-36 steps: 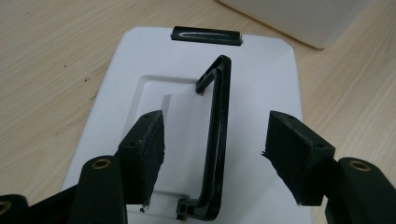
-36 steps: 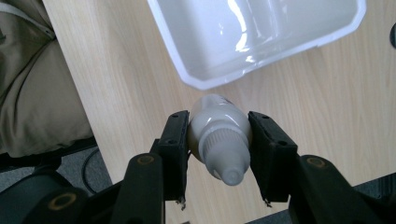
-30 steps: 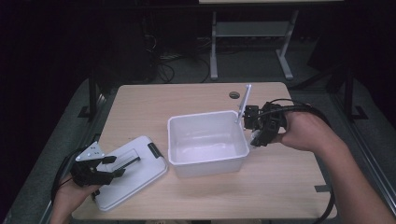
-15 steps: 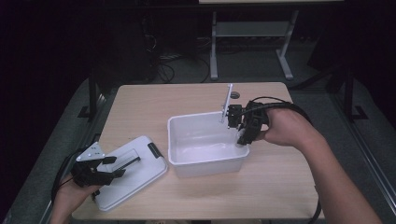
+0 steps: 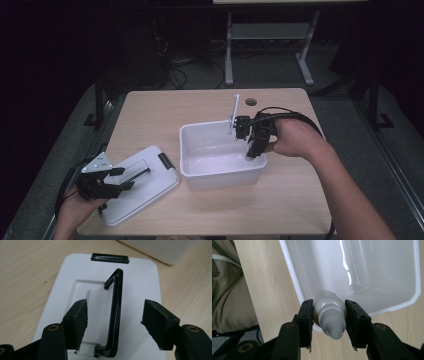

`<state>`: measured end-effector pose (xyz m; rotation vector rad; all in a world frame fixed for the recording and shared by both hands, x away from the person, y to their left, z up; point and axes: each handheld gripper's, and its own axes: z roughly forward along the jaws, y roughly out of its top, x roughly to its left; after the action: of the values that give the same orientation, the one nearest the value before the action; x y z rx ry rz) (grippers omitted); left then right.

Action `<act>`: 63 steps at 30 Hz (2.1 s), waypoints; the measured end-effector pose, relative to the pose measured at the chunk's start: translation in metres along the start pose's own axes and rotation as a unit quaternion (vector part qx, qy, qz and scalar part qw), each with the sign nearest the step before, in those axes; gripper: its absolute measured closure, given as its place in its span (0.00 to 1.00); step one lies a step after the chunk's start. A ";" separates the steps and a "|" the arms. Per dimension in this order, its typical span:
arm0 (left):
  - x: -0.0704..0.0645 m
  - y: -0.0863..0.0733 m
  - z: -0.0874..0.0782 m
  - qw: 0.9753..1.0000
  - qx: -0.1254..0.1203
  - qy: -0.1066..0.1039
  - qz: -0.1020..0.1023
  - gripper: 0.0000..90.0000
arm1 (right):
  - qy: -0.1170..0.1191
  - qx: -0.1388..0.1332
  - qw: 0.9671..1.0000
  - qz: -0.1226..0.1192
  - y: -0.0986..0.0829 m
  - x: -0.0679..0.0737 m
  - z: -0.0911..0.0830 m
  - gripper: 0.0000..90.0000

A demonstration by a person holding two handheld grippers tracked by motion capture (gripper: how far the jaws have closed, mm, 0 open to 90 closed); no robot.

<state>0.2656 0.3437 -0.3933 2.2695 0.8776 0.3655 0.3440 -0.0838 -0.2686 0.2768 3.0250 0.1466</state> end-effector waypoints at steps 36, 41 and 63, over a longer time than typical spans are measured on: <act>0.000 0.002 0.003 1.000 0.004 -0.004 0.004 0.39 | 0.028 0.012 1.000 0.010 0.000 -0.012 0.060 0.66; 0.000 0.001 0.003 1.000 0.005 -0.005 0.003 0.39 | 0.030 0.011 0.999 0.014 -0.001 -0.014 0.067 0.66; 0.001 0.001 0.003 1.000 0.002 -0.004 0.000 0.39 | 0.039 0.019 0.999 0.025 0.001 -0.021 0.095 0.66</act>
<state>0.2678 0.3424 -0.3953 2.2730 0.8749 0.3542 0.3754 -0.0787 -0.3604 0.3598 3.1022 0.1051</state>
